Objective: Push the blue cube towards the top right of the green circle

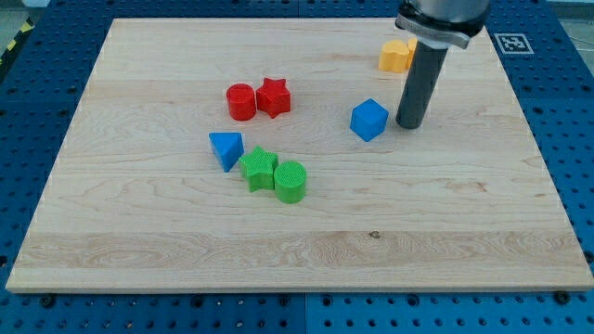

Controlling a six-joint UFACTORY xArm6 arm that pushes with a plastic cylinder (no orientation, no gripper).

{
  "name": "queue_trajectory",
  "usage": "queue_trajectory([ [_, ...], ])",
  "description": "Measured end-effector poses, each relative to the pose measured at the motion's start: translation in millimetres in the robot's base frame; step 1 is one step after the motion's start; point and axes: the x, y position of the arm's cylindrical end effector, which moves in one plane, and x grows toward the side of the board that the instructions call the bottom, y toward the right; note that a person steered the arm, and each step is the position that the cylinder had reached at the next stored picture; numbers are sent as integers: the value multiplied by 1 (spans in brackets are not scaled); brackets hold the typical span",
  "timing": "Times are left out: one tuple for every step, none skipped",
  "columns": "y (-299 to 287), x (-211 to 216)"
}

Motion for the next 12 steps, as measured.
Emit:
queue_trajectory([
  [-14,5],
  [-20,5],
  [-19,-3],
  [3,-35],
  [-12,-38],
  [-17,-38],
  [-17,-23],
  [-17,-15],
  [-23,-13],
  [-48,-9],
  [-53,-1],
  [-68,13],
])
